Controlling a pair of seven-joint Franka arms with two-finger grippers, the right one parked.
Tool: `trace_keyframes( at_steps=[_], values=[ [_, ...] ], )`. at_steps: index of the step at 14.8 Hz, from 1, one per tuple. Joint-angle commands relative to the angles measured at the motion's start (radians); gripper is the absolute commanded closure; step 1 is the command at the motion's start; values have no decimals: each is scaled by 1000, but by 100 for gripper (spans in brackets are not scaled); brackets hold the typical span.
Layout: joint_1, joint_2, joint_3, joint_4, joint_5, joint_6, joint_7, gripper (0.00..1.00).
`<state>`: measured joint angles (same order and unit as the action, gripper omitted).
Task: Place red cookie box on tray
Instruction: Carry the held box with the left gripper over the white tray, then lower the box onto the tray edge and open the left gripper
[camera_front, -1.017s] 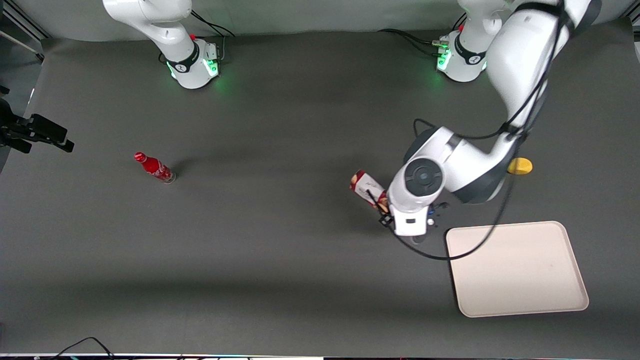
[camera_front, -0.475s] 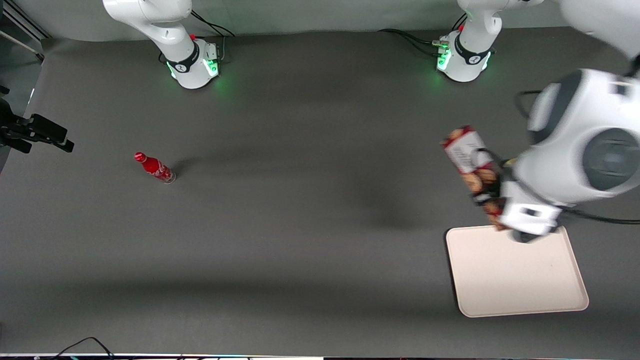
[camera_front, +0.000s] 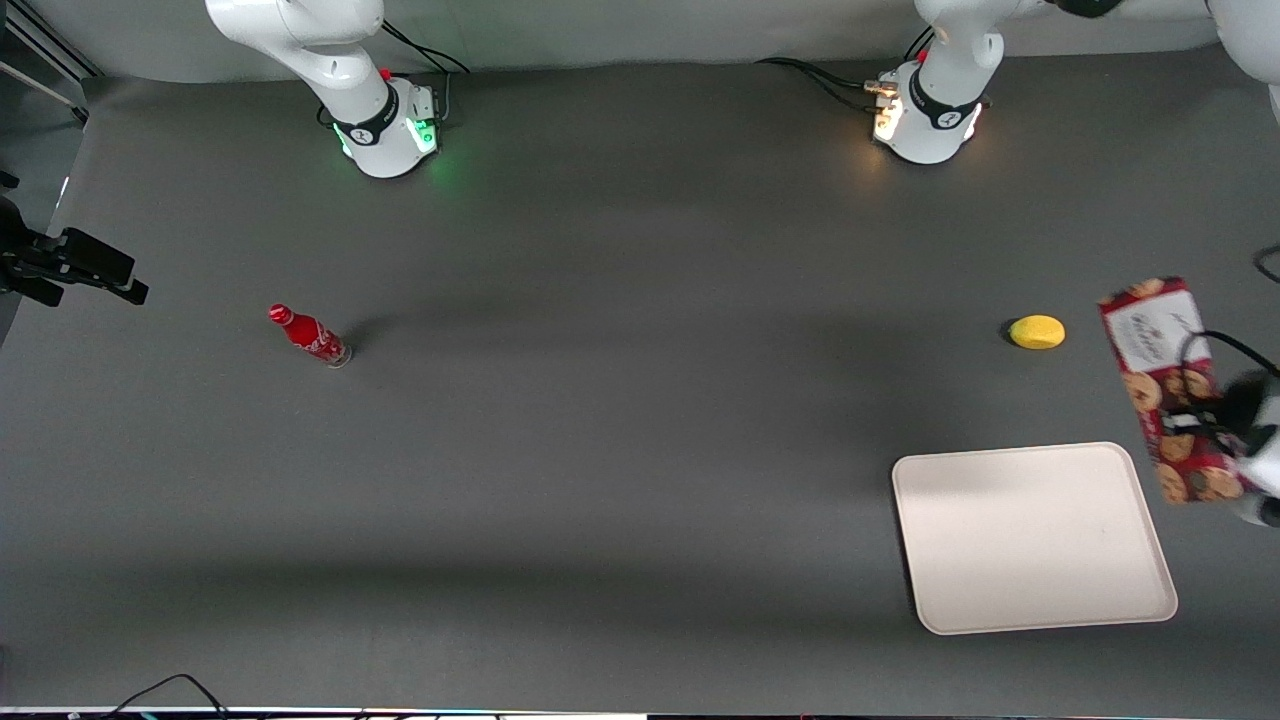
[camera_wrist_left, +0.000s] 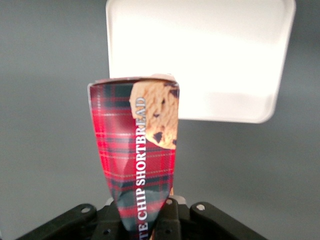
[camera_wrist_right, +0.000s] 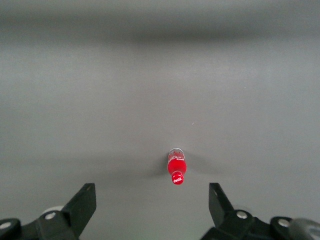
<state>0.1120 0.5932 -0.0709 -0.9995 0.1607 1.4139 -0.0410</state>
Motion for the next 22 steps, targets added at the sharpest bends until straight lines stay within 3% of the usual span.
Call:
trace_keyframes(
  at_steps=[1, 8, 14, 15, 16, 22],
  values=[
    [-6, 108, 100, 33, -46, 146, 164, 100],
    [21, 348, 115, 30, -58, 494, 214, 100],
    [46, 419, 180, -1, -56, 657, 289, 100],
    [46, 422, 181, -2, -55, 668, 291, 40],
    [46, 419, 180, -10, -58, 668, 291, 0],
    [52, 383, 180, 15, -93, 533, 288, 0]
  ],
)
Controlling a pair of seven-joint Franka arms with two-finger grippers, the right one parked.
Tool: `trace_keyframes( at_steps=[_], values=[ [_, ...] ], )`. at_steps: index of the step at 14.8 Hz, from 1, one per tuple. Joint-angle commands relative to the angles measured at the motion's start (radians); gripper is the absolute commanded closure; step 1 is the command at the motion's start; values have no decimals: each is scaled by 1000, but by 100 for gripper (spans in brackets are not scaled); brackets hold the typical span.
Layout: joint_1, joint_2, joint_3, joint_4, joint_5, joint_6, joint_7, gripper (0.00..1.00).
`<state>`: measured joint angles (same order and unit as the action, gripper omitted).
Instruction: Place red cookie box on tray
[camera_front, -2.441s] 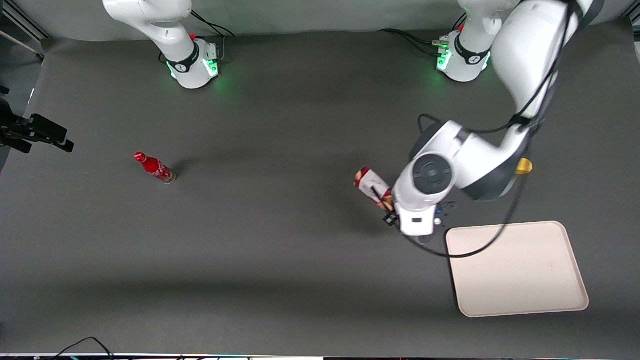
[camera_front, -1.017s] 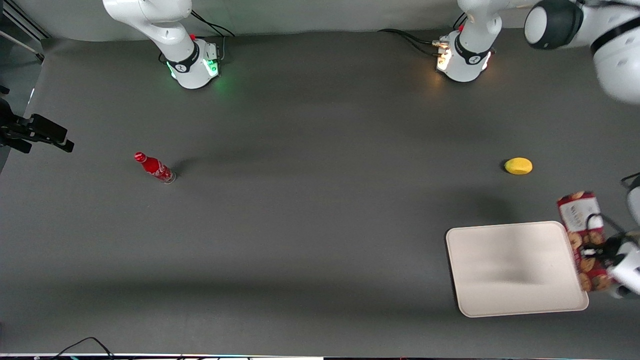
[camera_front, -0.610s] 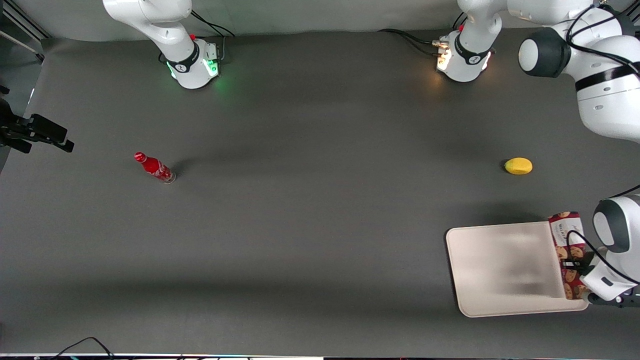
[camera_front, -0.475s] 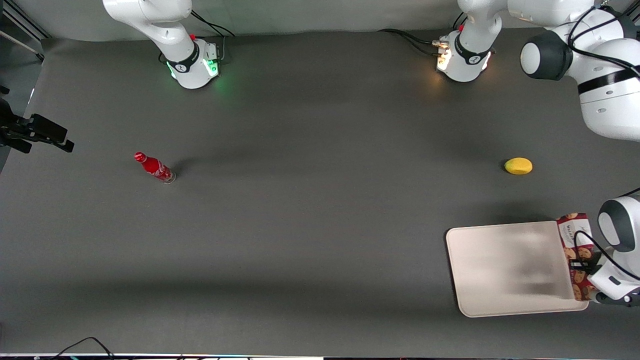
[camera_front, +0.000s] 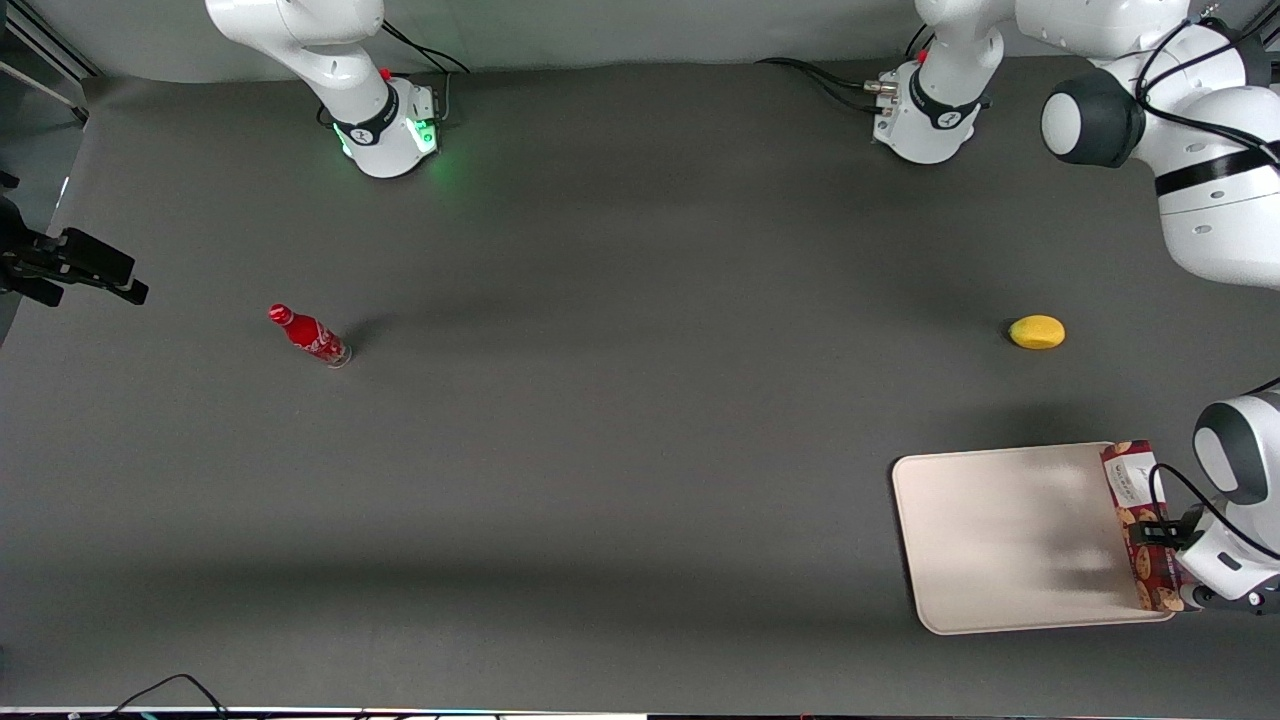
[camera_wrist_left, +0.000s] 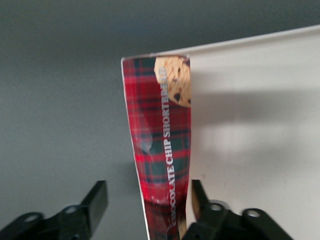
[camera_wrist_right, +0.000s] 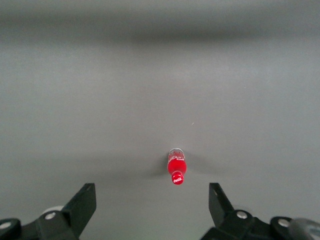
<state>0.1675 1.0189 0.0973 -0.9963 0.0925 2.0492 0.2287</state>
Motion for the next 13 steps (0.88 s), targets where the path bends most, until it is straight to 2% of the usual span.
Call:
trace_keyframes(
  at_steps=[1, 7, 10, 13],
  values=[
    [-3, -62, 12, 25, -25, -154, 20, 0],
    [-5, -192, 7, 68, -26, -432, 17, 0],
    [-16, -348, -10, 64, -71, -565, 3, 0],
    [-42, -518, -54, 42, -91, -737, -113, 0]
  ],
)
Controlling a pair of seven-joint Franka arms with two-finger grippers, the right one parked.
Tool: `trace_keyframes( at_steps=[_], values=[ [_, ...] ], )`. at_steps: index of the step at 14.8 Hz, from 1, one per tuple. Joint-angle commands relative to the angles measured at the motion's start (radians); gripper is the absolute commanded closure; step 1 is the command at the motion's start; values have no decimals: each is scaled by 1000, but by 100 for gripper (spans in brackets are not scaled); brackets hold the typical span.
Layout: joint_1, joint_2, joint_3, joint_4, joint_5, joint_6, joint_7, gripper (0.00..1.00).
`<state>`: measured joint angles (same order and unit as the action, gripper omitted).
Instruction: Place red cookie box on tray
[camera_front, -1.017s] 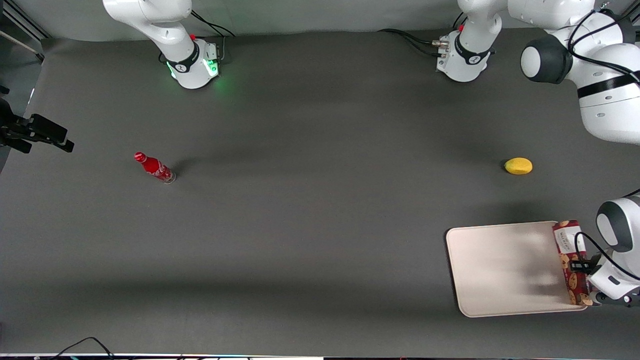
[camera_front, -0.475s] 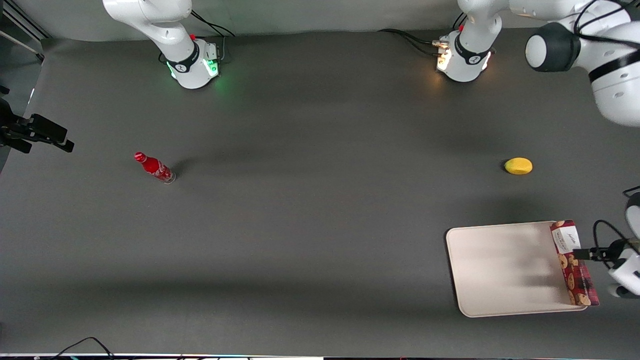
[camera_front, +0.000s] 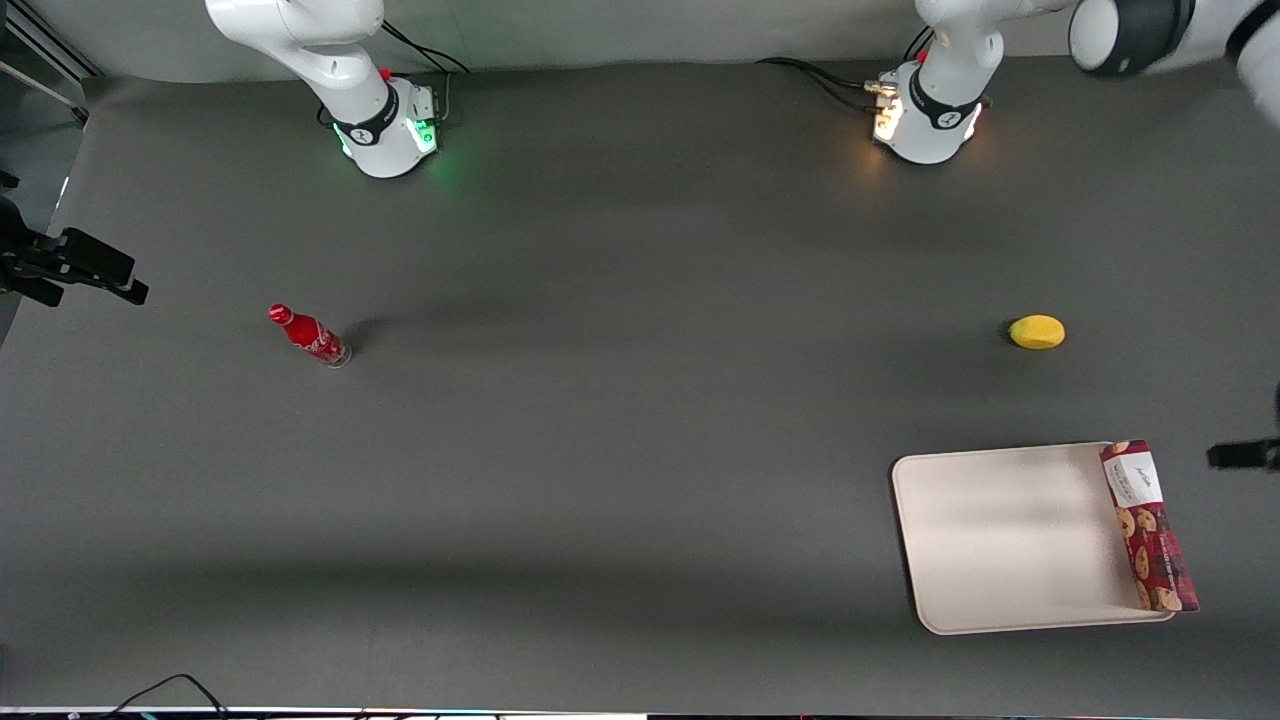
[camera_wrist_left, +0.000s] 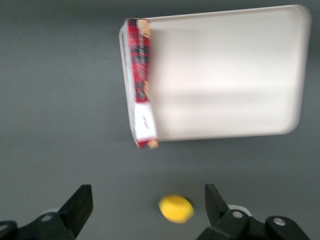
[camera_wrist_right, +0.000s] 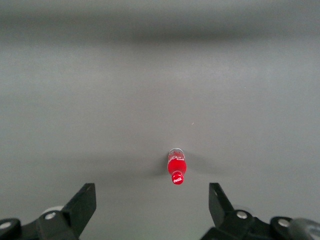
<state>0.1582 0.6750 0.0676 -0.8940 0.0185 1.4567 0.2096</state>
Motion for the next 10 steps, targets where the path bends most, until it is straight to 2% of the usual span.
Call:
trace_keyframes(
  at_steps=[1, 2, 4, 10],
  values=[
    [-46, -222, -41, -77, -20, -198, -119, 0],
    [-52, -277, -72, -112, -26, -228, -166, 0],
    [-54, -417, -135, -280, -25, -202, -278, 0],
    [-52, -819, -192, -866, -28, 14, -320, 0]
  ],
)
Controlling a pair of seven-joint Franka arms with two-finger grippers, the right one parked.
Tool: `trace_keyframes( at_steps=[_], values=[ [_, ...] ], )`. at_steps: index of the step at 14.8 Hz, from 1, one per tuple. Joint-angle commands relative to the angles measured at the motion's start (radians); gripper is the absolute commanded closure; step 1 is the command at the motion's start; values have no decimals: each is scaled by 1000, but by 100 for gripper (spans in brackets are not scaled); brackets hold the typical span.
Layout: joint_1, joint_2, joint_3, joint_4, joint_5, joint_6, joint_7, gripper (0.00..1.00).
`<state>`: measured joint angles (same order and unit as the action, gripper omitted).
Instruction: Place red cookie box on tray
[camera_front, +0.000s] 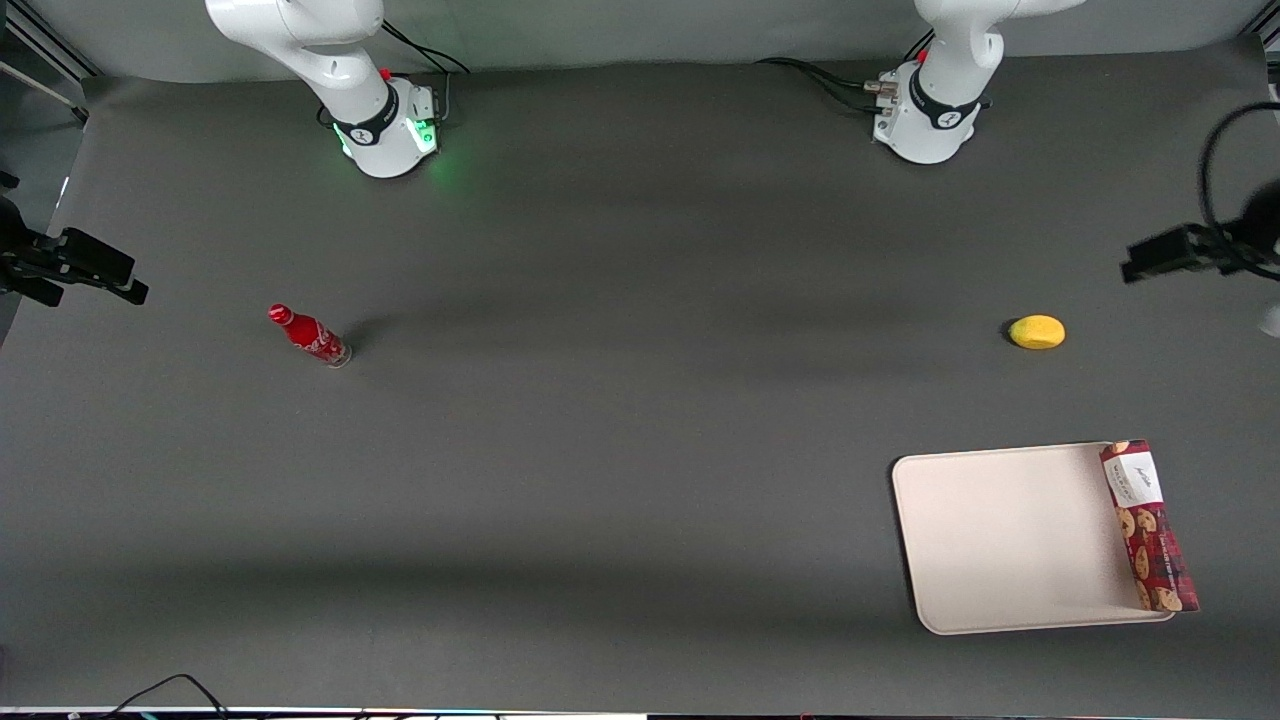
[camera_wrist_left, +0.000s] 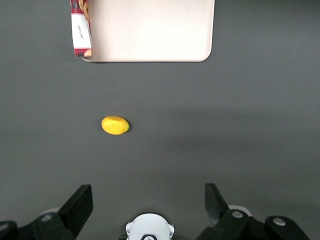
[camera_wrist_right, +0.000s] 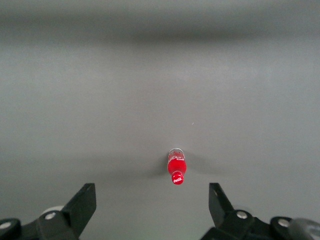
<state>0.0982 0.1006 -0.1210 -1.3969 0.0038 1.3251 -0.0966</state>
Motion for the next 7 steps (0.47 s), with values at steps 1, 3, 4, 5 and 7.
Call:
trace_keyframes(
  at_steps=[1, 3, 4, 5, 7],
  values=[
    [8, -287, -3, -417, -21, 172, -14, 0],
    [9, -273, -2, -384, -34, 154, -8, 0],
    [11, -254, -2, -358, -34, 146, 1, 0],
    [11, -234, -2, -320, -34, 144, 2, 0],
    [11, -193, -2, -258, -34, 117, -3, 0]
  ],
)
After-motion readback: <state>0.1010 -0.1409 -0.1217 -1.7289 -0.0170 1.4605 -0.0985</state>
